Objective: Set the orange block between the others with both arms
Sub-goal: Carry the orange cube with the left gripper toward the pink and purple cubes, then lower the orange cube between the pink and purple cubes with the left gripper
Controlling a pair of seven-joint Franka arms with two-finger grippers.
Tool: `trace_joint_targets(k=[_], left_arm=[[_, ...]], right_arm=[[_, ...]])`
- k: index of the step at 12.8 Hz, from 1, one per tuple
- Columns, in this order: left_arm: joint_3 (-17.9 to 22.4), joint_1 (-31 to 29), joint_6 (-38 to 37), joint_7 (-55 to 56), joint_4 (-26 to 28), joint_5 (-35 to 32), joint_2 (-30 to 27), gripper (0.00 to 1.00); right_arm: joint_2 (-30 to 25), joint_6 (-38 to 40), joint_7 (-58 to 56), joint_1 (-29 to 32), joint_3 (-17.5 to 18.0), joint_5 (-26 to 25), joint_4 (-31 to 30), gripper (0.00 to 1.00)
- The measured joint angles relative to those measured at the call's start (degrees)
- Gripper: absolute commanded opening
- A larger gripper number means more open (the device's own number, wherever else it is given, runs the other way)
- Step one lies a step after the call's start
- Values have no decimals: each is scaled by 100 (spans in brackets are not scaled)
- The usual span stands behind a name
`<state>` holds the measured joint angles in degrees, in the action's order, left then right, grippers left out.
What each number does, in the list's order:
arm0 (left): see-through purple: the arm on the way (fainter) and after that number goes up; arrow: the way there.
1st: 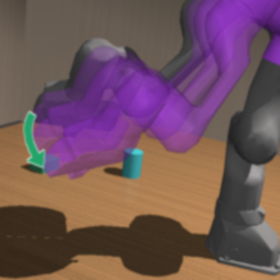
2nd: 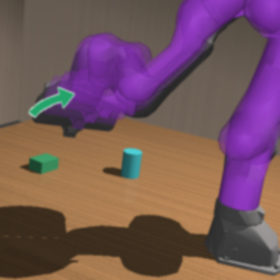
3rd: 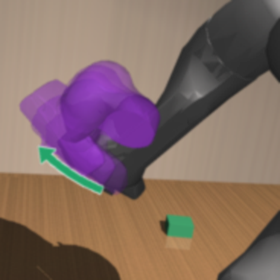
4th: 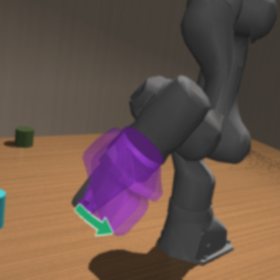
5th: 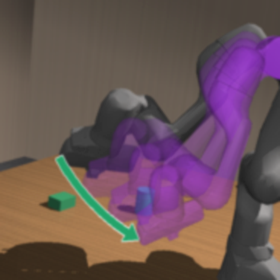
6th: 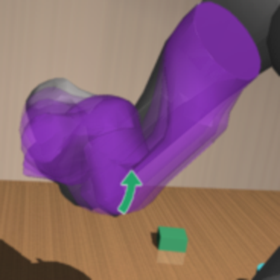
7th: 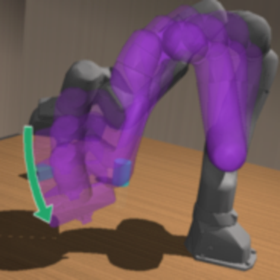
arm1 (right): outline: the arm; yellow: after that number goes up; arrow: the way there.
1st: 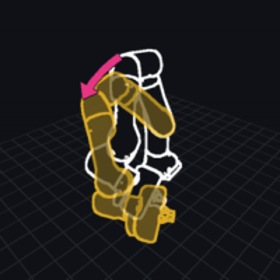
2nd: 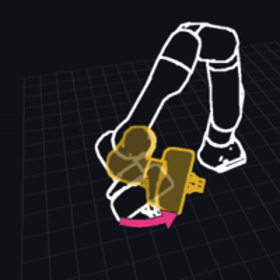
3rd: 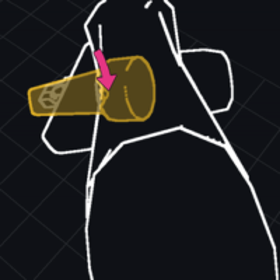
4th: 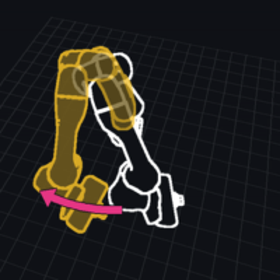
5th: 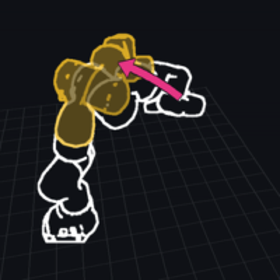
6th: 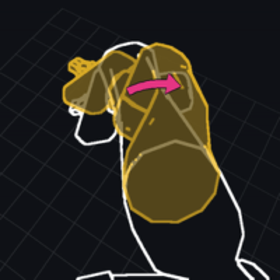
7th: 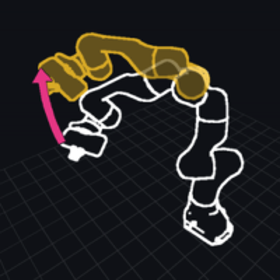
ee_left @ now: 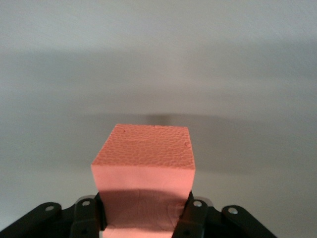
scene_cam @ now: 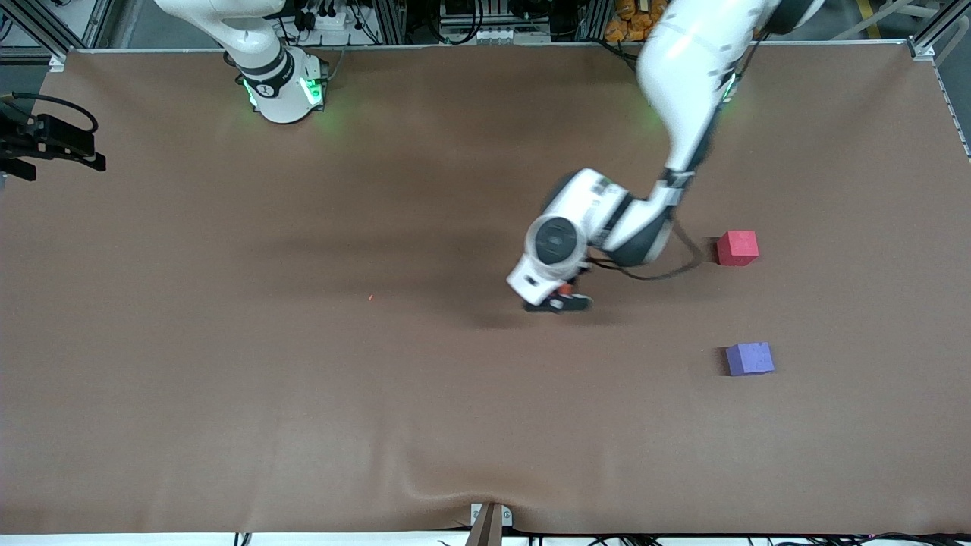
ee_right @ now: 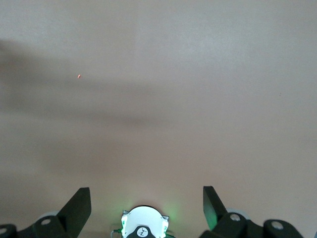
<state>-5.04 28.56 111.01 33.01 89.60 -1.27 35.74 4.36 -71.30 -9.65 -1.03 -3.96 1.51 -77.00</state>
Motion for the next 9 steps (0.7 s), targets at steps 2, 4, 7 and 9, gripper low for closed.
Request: trace_joint_targets(k=[2,4,7,9], left_arm=[[9,-795,-588,-918,5,-24,-489,0],[18,-1563,-845,-1798,143,-40,-780,0],[12,-2563,-751,-2739,475,-45,-845,0],[4,-2882,-436,-3030,719,-126,-834,0]], right_arm=[[0,1,-1,3,2,0,-1,100],[0,2,-1,3,10,0,-3,100],[0,3,-2,3,18,-1,-4,100],[0,3,-2,3,30,-1,-4,100]])
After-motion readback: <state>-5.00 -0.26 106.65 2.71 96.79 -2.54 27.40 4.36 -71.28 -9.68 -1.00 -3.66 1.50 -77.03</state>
